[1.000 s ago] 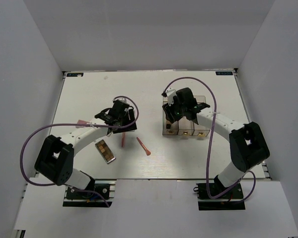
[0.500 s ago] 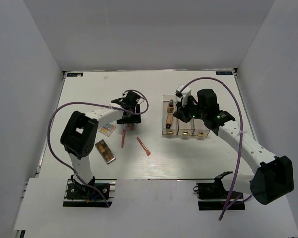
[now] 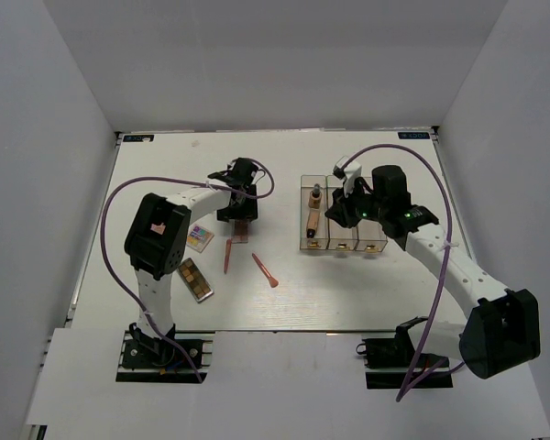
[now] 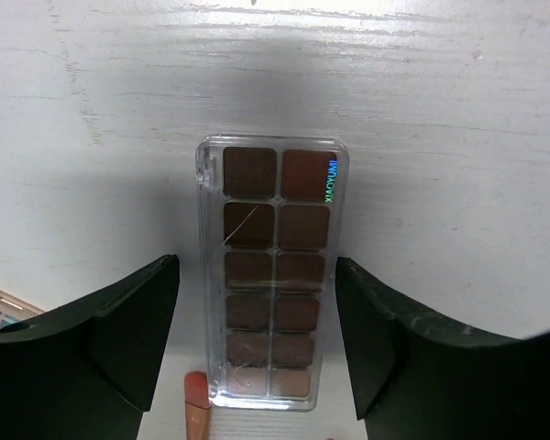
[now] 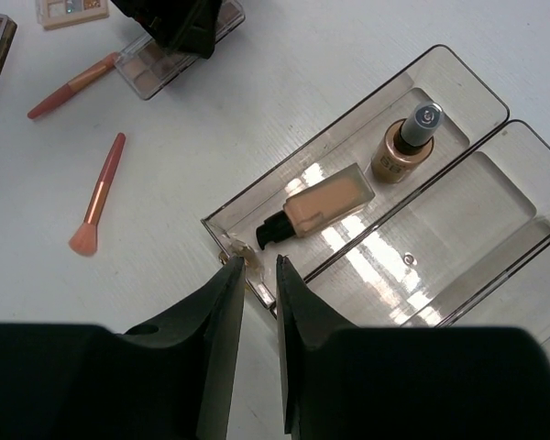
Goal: Organize the makeup
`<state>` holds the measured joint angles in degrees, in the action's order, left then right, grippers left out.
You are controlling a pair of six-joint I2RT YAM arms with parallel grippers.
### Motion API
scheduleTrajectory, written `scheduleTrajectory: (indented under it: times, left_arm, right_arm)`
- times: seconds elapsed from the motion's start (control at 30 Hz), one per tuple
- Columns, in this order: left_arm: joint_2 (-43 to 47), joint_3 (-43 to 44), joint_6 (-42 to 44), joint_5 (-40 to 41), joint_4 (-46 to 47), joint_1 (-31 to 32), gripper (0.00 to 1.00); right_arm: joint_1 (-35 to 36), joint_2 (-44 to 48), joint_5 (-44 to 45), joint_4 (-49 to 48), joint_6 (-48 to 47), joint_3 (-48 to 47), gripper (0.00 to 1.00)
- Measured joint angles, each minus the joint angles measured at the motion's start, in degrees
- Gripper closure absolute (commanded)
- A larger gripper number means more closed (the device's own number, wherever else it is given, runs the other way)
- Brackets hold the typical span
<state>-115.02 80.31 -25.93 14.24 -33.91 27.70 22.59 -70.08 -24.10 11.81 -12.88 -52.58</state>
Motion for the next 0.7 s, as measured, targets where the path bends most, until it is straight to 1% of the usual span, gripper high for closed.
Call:
scheduleTrajectory:
  times: [0.03, 0.1, 0.13, 0.17, 0.2, 0.23, 0.27, 0.33, 0.4, 0.47, 0.5, 0.53, 0.6, 0.63, 0.67, 0.7]
  left_arm:
    - [0.0, 0.0, 0.0, -0.3, 0.0, -0.1, 0.3]
    - [0.0, 0.0, 0.0, -1.0, 0.1, -0.2, 0.38]
    - [0.0, 0.0, 0.1, -1.3, 0.1, -0.2, 0.46]
    - [0.0, 0.0, 0.1, -1.4, 0.1, -0.2, 0.49]
    - [0.0, 0.0, 0.4, -1.6, 0.1, -0.2, 0.53]
    - [0.0, 0.0, 0.5, -1.7, 0.1, -0.2, 0.56]
    - [0.0, 0.0, 0.5, -1.8, 0.2, -0.2, 0.58]
    - [0.2, 0.1, 0.5, -2.1, 0.0, -0.2, 0.62]
    - [0.2, 0.7, 0.9, -3.0, -0.6, -0.2, 0.67]
    - [0.7, 2.1, 1.5, -4.0, -0.8, 0.0, 0.69]
    - [1.3, 2.9, 1.8, -5.0, -0.8, 0.1, 0.71]
    - [2.1, 3.6, 2.2, -6.2, -0.6, 0.2, 0.72]
    - [4.3, 5.0, 2.6, -9.3, 0.6, 0.6, 0.74]
    - [5.7, 5.9, 2.7, -11.7, 1.6, 0.7, 0.75]
    - [6.7, 6.7, 2.8, -13.9, 2.5, 0.9, 0.76]
    - [7.7, 7.8, 2.7, -16.2, 3.6, 1.2, 0.77]
  right_arm:
    - [-0.2, 0.0, -0.1, 0.0, 0.1, 0.0, 0.73]
    - [-0.5, 0.0, -0.3, 0.0, 0.4, 0.0, 0.73]
    - [-0.8, 0.0, -0.5, 0.0, 0.5, 0.0, 0.71]
    - [-0.9, 0.0, -0.5, 0.0, 0.5, 0.0, 0.69]
    - [-1.1, 0.0, -0.6, 0.0, 0.6, 0.0, 0.64]
    - [-1.3, 0.0, -0.7, 0.0, 0.8, 0.0, 0.36]
    - [-1.5, 0.0, -0.8, 0.0, 0.9, 0.0, 0.24]
    - [-1.8, 0.0, -0.8, 0.0, 1.1, 0.0, 0.11]
    - [-2.2, 0.0, -0.8, -0.2, 1.2, 0.2, 0.11]
    - [-2.7, 0.0, -0.7, -0.2, 1.3, 0.4, 0.15]
    - [-2.9, 0.0, -0.7, -0.3, 1.4, 0.6, 0.2]
    - [-3.2, 0.1, -0.5, -0.3, 1.6, 0.7, 0.34]
    - [-3.9, 0.2, 0.0, -0.4, 2.1, 0.9, 0.56]
    - [-4.4, 0.2, 0.4, -0.5, 2.6, 0.9, 0.82]
    - [-4.7, 0.2, 1.2, -0.8, 2.9, 0.9, 0.93]
    - [-5.2, 0.3, 2.1, -1.2, 3.6, 0.9, 1.0]
